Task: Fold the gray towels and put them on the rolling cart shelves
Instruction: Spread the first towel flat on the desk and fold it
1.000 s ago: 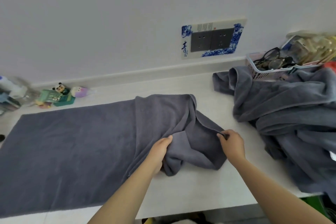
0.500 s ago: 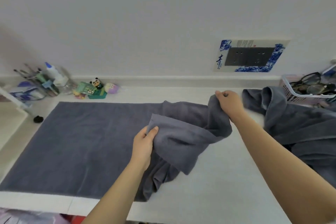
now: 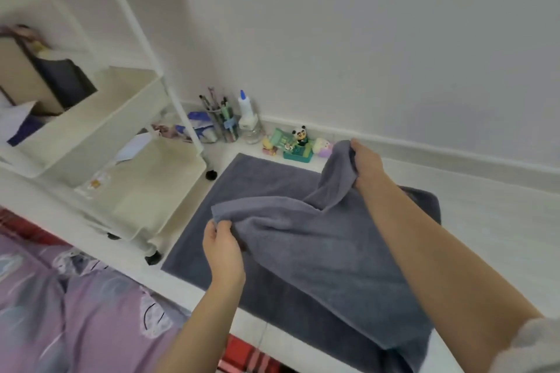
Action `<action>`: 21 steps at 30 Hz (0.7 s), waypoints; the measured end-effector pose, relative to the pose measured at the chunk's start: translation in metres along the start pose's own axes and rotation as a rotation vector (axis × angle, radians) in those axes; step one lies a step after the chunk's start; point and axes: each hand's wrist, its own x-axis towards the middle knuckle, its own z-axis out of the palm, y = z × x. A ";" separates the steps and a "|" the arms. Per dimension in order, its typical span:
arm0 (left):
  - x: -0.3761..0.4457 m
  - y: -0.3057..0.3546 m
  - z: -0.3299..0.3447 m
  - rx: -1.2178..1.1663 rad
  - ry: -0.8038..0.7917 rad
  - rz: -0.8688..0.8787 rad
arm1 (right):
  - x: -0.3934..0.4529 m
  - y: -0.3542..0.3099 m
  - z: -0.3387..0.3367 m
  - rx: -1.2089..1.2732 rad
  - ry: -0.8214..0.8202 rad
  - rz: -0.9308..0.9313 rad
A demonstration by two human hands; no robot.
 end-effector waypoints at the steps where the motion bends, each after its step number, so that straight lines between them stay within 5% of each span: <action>1: 0.017 -0.003 -0.013 0.017 0.039 -0.017 | 0.006 0.014 0.017 0.034 0.018 0.031; 5: 0.069 -0.027 -0.051 0.161 0.081 -0.182 | 0.023 0.068 0.055 0.199 -0.005 0.176; 9: 0.090 -0.040 -0.068 0.344 -0.097 -0.335 | 0.027 0.091 0.084 0.068 -0.053 0.180; 11: 0.092 -0.036 -0.069 0.349 -0.091 -0.268 | 0.024 0.090 0.101 -0.034 -0.052 0.095; 16: 0.092 -0.027 -0.088 0.195 0.212 -0.051 | 0.024 0.078 0.149 -0.184 -0.079 -0.111; 21: 0.110 -0.053 -0.105 0.560 0.170 -0.108 | 0.037 0.115 0.158 -0.718 -0.229 -0.143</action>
